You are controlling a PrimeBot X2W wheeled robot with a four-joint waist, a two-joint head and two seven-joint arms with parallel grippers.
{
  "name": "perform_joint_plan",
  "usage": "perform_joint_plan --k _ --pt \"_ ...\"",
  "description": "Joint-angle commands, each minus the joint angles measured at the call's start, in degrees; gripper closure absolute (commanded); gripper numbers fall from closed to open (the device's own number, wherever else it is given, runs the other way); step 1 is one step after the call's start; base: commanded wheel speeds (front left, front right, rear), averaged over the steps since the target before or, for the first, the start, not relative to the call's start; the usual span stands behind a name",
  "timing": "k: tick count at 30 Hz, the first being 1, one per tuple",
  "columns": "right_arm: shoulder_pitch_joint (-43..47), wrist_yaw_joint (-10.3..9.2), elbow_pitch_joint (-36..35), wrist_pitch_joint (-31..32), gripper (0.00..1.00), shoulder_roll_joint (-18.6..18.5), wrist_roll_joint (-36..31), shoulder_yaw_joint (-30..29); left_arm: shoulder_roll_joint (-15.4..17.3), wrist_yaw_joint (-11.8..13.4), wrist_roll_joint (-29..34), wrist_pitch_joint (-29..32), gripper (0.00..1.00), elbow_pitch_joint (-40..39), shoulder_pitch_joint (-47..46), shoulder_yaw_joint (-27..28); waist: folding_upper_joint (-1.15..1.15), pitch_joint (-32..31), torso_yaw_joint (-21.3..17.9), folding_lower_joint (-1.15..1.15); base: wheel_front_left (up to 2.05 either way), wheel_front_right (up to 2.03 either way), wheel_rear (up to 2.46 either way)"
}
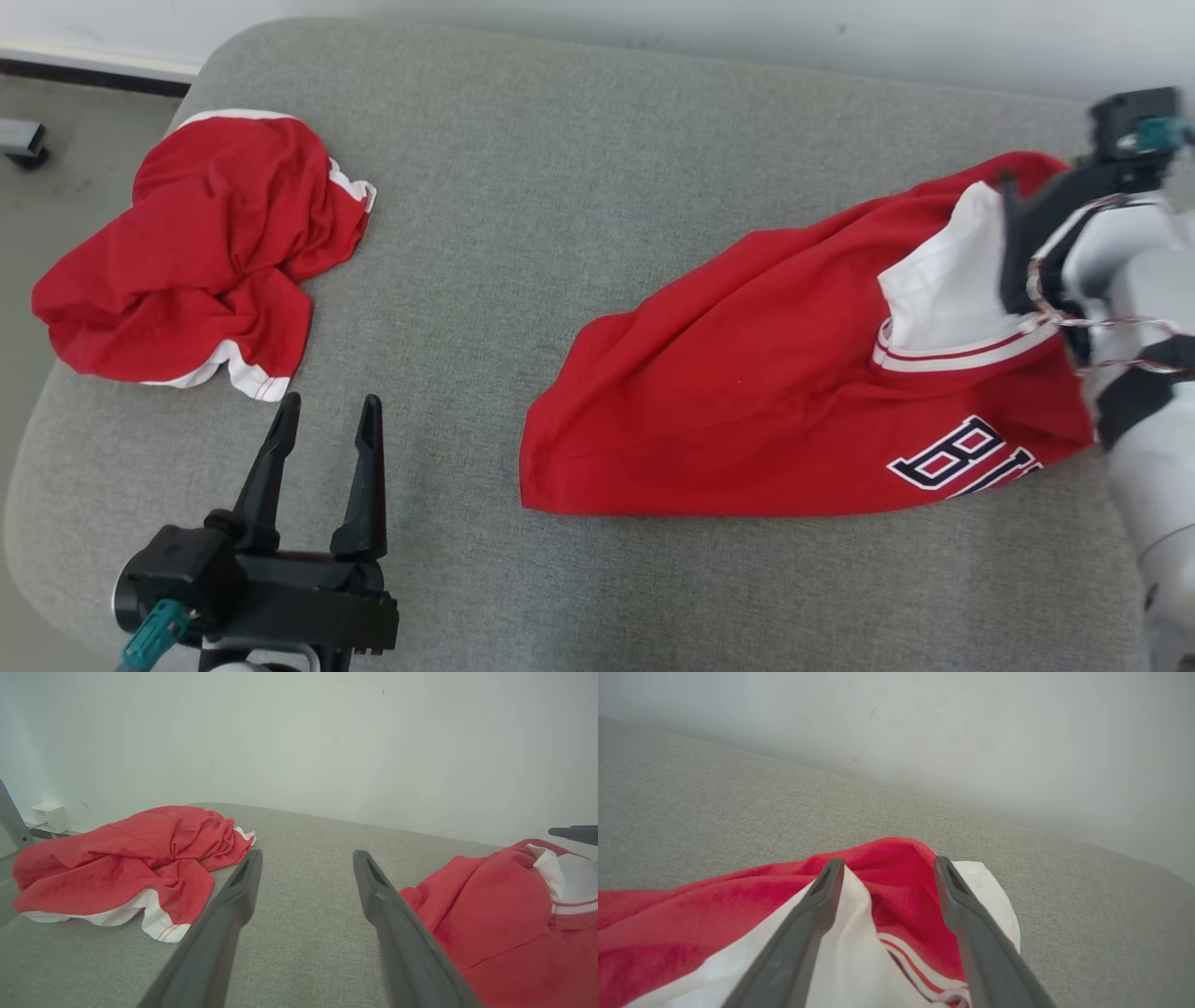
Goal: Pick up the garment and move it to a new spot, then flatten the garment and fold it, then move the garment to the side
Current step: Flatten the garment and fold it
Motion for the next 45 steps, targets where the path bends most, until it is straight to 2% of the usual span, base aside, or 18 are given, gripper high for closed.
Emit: perform_joint_plan --k 1,9,14,18,23,34,39,45 --pt "0.2 -0.15 0.4 0.4 0.0 0.6 0.5 0.5 0.0 0.1 0.2 0.0 0.0 0.2 0.6 0.3 0.0 -0.9 -0.7 0.0 0.0 0.0 0.0" --pt "2.8 -0.15 -0.6 5.6 0.0 1.6 8.5 12.4 0.0 0.0 0.1 0.0 0.0 0.6 1.7 0.7 0.0 -2.9 -1.7 0.0 0.0 0.0 0.0" --pt "6.4 -0.15 -4.9 6.6 0.0 2.5 14.4 19.5 0.0 0.0 0.1 0.0 0.0 0.9 2.0 0.6 0.0 -3.3 -1.6 0.0 0.0 0.0 0.0" --pt "9.8 -0.15 -9.0 6.1 0.0 1.2 16.5 22.5 0.0 0.0 0.2 0.0 0.0 1.1 2.2 0.9 0.0 -3.7 -1.2 0.0 0.0 0.0 0.0" --pt "13.8 -0.15 -13.1 6.4 0.0 0.0 15.0 23.3 0.0 0.0 0.3 0.0 0.0 0.9 2.6 1.5 0.0 -4.1 -1.3 0.0 0.0 0.0 0.0" --pt "18.7 -0.15 -22.0 8.9 0.0 0.8 12.8 22.2 0.0 0.0 0.0 0.0 0.0 1.0 2.7 1.2 0.0 -4.0 -1.7 0.0 0.0 0.0 0.0" --pt "19.3 -0.15 -23.7 10.5 0.0 -0.2 8.9 21.7 0.0 0.0 -0.2 0.0 0.0 1.2 2.3 0.9 0.0 -3.8 -1.4 0.0 0.0 0.0 0.0" --pt "20.0 -0.15 -24.2 10.6 0.0 0.5 5.3 19.0 0.0 0.0 -0.3 0.0 0.0 1.1 2.3 0.8 0.0 -3.7 -0.9 0.0 0.0 0.0 0.0"
